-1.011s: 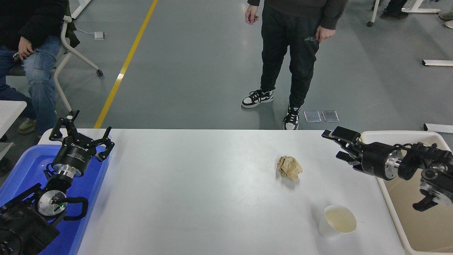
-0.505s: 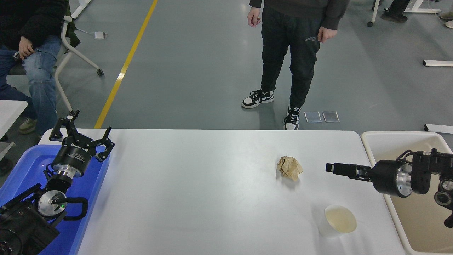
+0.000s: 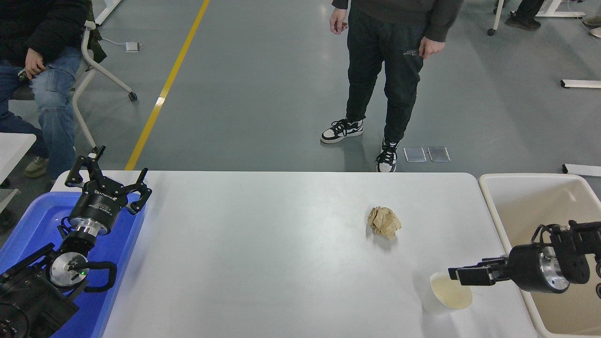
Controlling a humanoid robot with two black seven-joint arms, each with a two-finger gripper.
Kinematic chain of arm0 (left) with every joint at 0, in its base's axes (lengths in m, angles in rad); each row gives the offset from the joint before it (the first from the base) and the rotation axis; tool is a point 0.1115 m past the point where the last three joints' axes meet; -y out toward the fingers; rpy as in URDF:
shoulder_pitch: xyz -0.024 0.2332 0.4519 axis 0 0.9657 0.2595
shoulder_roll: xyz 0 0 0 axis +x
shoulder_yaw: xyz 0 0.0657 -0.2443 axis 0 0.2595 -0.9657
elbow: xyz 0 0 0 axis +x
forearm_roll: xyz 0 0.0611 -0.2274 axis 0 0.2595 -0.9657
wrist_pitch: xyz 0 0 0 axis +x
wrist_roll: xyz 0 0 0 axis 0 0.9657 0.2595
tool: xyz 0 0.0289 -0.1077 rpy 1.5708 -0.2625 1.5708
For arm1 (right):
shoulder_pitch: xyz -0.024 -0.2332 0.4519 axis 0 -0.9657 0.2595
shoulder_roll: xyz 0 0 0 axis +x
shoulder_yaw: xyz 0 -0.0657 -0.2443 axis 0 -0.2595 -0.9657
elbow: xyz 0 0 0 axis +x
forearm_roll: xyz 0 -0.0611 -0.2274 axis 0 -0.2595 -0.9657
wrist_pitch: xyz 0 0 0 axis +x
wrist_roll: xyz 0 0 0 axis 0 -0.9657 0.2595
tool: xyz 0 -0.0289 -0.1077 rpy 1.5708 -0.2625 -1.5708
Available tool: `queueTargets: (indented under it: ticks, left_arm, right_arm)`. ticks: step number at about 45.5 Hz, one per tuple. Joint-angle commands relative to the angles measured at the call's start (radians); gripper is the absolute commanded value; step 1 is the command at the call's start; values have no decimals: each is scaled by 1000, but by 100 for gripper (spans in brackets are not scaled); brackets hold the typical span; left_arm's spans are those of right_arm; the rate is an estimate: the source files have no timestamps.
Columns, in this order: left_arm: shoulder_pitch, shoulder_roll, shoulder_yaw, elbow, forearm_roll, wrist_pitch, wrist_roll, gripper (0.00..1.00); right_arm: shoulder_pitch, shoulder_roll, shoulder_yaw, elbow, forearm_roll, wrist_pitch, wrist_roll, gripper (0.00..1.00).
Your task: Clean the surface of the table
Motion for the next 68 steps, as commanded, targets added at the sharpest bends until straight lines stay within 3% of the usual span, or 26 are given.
queueTargets:
  ticks: [1, 21, 27, 29, 30, 34, 39, 68]
  left_arm:
    - [0, 0, 0, 0, 0, 0, 0, 100]
    - [0, 0, 0, 0, 0, 0, 0, 100]
    - [0, 0, 0, 0, 0, 0, 0, 100]
    - [0, 0, 0, 0, 0, 0, 0, 100]
    - [0, 0, 0, 0, 0, 0, 0, 100]
    - [0, 0, 0, 0, 0, 0, 0, 100]
    - [0, 0, 0, 0, 0, 0, 0, 100]
    - [0, 0, 0, 0, 0, 0, 0, 100]
  right_arm:
    - [-14, 5, -28, -8, -22, -11, 4, 100]
    - [-109, 81, -29, -85, -30, -166, 7, 100]
    - [-124, 82, -29, -102, -32, -190, 8, 95]
    - [-129, 85, -29, -105, -35, -190, 8, 85]
    - [-132, 94, -31, -108, -45, -190, 8, 68]
    - [-135, 122, -31, -131, -47, -190, 8, 44]
    - [-139, 130, -29, -139, -45, -190, 7, 0]
    - [-113, 93, -29, -132, -25, -178, 10, 0]
